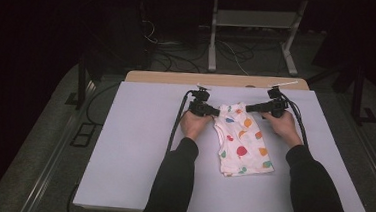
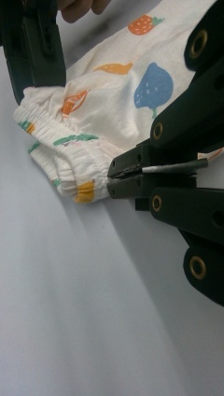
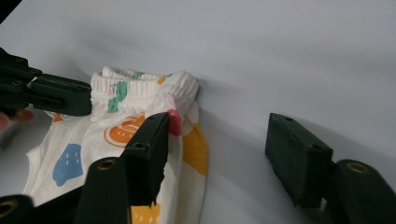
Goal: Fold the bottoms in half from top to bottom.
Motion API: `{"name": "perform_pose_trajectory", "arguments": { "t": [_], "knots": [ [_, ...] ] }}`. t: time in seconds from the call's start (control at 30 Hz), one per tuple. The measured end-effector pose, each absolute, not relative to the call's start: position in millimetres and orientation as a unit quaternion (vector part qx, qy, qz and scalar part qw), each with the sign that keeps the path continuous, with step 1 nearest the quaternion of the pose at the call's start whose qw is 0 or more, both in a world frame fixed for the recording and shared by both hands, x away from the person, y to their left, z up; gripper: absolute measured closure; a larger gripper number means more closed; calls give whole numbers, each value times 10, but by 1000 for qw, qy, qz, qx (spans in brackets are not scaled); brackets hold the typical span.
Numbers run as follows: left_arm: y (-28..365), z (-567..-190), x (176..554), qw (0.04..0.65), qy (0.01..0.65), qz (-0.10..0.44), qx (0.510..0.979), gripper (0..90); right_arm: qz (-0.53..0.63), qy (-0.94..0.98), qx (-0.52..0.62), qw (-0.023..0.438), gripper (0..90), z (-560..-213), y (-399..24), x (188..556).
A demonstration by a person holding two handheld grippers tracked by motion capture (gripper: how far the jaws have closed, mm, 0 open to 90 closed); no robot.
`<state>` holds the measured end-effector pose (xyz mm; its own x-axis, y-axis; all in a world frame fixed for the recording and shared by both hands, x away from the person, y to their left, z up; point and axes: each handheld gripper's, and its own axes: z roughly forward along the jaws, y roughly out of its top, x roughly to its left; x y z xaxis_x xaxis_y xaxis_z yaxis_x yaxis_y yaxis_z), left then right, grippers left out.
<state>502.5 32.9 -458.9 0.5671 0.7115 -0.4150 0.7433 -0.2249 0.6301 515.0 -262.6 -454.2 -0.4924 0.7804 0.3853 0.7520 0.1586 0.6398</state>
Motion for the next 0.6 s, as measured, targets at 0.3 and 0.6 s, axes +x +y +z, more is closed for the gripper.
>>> {"name": "perform_pose_trajectory", "arguments": {
  "t": [0.3,0.6],
  "knots": [
    [373,-4586,5012,419,467,-23,778,873,406,776,482,10,478,-4561,-2451,5174],
    [408,-4604,4994,429,465,-29,774,874,391,784,482,15,636,-4553,-2307,5206]
  ]
}}
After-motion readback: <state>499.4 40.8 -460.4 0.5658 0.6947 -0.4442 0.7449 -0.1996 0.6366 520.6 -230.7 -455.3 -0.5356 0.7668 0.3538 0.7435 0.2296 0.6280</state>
